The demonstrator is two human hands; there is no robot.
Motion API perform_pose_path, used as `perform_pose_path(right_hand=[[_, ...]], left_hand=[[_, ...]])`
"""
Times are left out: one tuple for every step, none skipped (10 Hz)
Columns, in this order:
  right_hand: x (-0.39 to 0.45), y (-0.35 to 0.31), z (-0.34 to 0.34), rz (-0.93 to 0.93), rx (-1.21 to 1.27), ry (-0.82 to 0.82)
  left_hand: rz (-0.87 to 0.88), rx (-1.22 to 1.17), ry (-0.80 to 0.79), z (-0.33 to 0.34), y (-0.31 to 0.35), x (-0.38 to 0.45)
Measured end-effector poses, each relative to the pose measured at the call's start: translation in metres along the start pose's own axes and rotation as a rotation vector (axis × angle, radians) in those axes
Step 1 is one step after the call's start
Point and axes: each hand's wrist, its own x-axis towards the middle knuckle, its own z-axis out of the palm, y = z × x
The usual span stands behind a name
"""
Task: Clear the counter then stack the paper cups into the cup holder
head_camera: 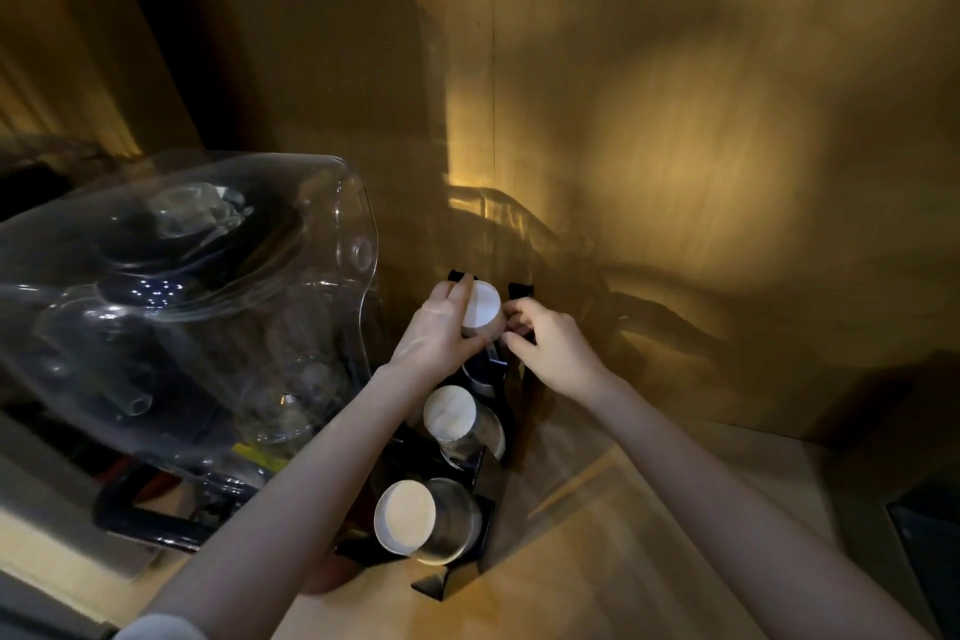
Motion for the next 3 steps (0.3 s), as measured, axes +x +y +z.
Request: perform_pose_path(right_hand=[[-0.005, -0.010, -0.008, 0.065, 0.064, -0.026], [-0.008, -0.020, -0.025, 0.057, 0.114, 0.045], [-0.017, -0.034, -0.050, 0.052, 0.342, 0.205]], left_hand=[[-0.029, 0.017, -0.070, -0.002, 0.004, -0.001], [-0.049, 0.005, -0.107, -0.008, 0.012, 0.001], [0.001, -0.002, 0.001, -0.026, 0.020, 0.007]])
